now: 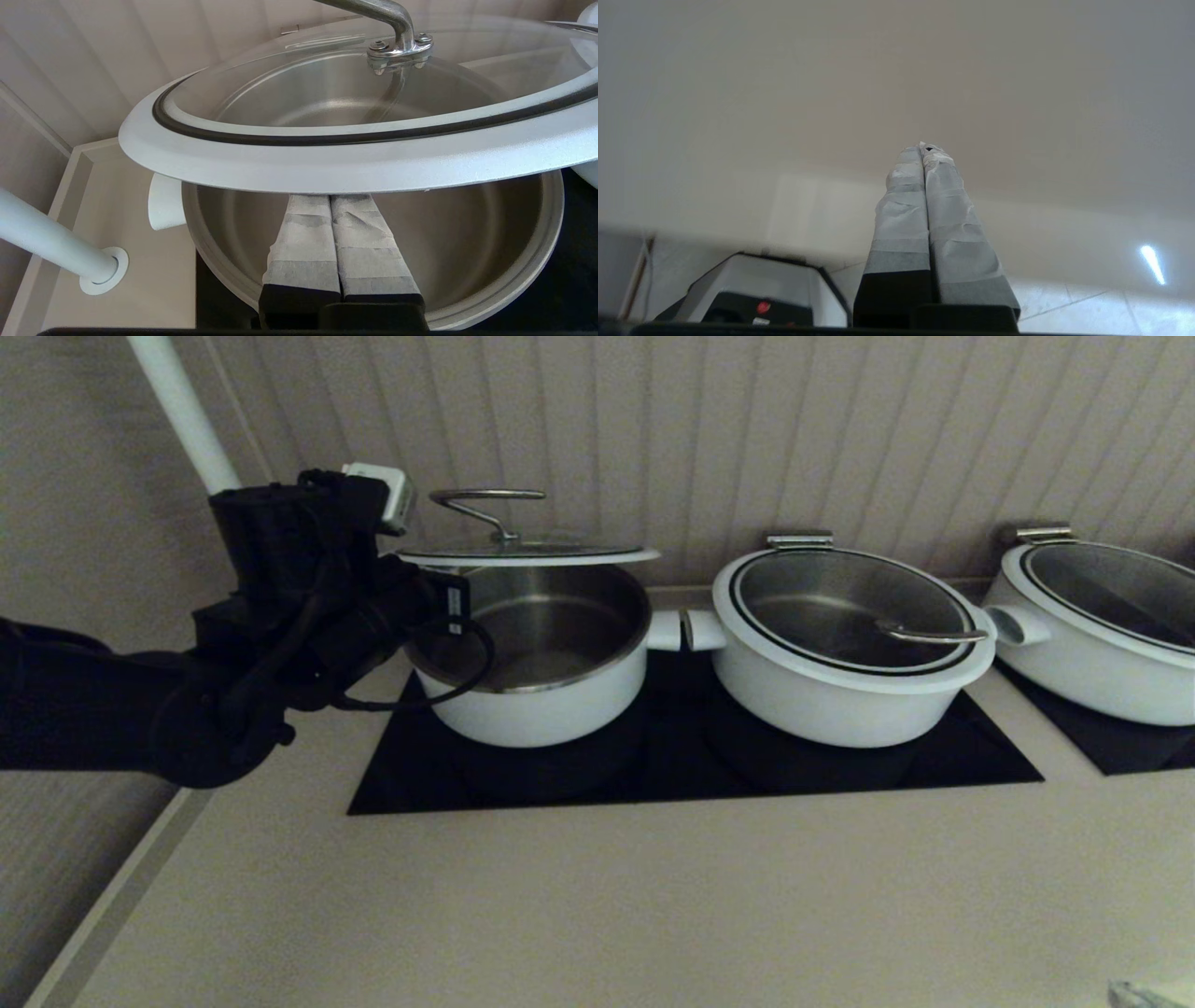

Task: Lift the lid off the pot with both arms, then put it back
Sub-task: Open the pot lid completely

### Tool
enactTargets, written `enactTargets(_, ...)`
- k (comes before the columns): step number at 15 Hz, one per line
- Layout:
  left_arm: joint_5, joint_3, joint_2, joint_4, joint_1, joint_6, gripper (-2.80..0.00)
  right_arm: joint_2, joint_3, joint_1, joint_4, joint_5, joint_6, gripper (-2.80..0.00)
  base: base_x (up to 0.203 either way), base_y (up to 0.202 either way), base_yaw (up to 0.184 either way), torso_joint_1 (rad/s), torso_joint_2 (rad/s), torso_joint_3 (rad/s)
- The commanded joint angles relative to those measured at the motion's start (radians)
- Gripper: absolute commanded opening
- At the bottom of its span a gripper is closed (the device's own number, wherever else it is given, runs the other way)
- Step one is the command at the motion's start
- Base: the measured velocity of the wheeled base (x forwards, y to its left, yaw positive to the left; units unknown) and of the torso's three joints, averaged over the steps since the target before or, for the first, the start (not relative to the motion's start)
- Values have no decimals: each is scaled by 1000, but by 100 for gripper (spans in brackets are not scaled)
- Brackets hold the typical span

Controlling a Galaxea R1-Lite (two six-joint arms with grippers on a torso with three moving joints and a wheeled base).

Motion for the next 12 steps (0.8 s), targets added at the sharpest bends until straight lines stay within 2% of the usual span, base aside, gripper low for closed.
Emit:
enactTargets(1, 3, 2, -3, -5, 0, 0, -280, -232, -21, 5, 199, -1, 6, -280, 0, 0, 0, 0, 0, 0)
enactTargets(3, 3, 5, -2, -5, 0, 0, -280, -316, -54, 9, 353, -12, 34, -280, 0, 0, 0, 0, 0, 0)
enactTargets(8, 3, 5, -3, -5, 0, 0, -280, -347, -58, 8, 362, -27, 54, -280, 0, 0, 0, 0, 0, 0)
enactTargets(11, 12, 6, -3, -5, 0, 0, -280, -411, -44, 9, 386, -151, 62, -280, 0, 0, 0, 0, 0, 0)
enactTargets(12, 14, 6, -5, -5, 0, 0, -280, -423, -43, 12, 396, -128, 52, -280, 0, 0, 0, 0, 0, 0)
